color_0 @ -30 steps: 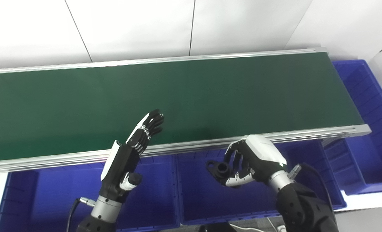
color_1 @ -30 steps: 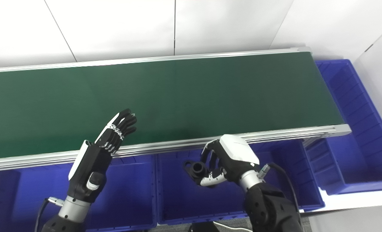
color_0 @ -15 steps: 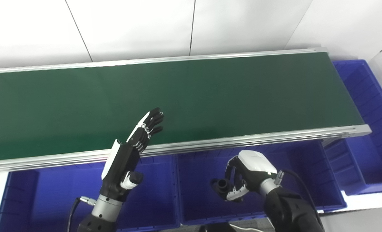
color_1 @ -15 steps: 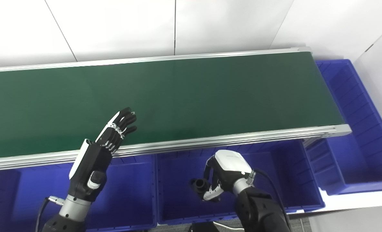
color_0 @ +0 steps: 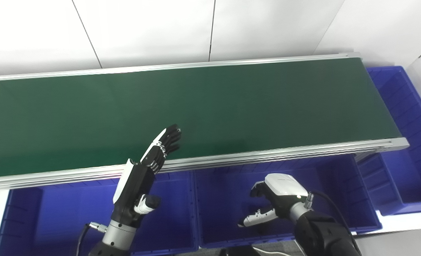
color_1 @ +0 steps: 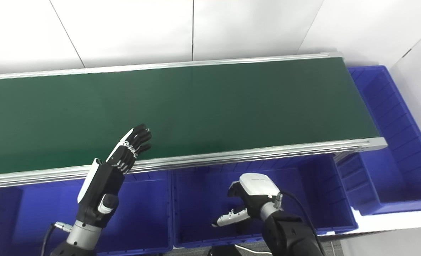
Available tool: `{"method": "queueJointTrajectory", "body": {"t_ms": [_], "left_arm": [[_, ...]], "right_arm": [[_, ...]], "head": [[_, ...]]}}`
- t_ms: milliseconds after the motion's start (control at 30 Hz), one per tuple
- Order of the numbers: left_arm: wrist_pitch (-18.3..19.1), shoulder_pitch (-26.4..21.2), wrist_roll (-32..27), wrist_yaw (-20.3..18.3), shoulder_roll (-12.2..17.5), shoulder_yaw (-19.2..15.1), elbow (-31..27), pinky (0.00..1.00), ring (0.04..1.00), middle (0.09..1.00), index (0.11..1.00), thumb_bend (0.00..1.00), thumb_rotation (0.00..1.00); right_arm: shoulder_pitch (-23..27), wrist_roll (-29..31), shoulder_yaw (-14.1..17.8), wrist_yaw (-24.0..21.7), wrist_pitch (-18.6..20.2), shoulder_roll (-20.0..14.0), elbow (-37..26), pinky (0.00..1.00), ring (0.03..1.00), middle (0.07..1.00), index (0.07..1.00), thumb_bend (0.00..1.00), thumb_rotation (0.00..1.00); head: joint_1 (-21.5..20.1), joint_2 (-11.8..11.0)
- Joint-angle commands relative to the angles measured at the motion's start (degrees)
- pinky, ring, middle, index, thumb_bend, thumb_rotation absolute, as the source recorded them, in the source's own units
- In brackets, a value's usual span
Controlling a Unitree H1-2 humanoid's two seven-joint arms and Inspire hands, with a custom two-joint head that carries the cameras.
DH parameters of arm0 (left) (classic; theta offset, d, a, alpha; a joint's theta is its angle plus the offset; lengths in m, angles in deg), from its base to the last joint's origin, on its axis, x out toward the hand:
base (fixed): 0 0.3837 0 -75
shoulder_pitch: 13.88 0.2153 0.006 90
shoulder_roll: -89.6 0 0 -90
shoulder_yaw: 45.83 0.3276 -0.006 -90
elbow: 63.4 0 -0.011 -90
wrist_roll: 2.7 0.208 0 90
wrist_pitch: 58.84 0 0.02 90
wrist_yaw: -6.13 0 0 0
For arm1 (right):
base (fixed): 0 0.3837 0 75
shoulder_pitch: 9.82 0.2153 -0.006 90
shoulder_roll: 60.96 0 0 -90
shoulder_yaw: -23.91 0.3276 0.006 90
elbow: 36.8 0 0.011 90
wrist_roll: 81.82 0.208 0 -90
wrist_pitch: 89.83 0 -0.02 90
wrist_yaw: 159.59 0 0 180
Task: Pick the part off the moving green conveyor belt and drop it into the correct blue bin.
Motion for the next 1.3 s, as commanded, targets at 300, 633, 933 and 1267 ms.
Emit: {"method": "queueJointTrajectory", "body": {"t_ms": [300,633,933,1267], "left_arm": [[-2.1,0.4,-0.2,-1.4,-0.1,-0.5,-0.2,0.89,0.922,0.92,0.917,0.93,0.91],[-5.4,-0.8,0.2,-2.0,0.9,-0.9,4.6,0.88,0.924,0.928,0.926,0.91,0.91],[-5.9,0.1,1.9,-1.0,1.5,-0.3,7.4,0.88,0.932,0.928,0.923,0.91,0.92],[-5.9,-0.4,5.7,3.4,2.1,2.5,10.9,0.82,0.894,0.898,0.887,0.94,0.94]], "right_arm": [[-12.3,24.6,7.8,18.9,-12.1,3.9,-16.3,0.41,0.518,0.601,0.662,0.78,0.66],[-13.9,46.5,5.5,40.5,-48.1,12.5,-6.1,0.51,0.577,0.63,0.648,0.59,0.51],[-10.0,44.6,-2.7,58.4,-49.4,13.7,10.7,0.63,0.697,0.717,0.698,0.66,0.75],[-4.6,50.0,-14.3,70.9,-49.4,4.8,20.9,0.64,0.714,0.755,0.715,0.7,0.74]], "head": [[1.3,-1.9],[2.3,-5.6],[3.4,-9.7],[9.6,-14.0]]}}
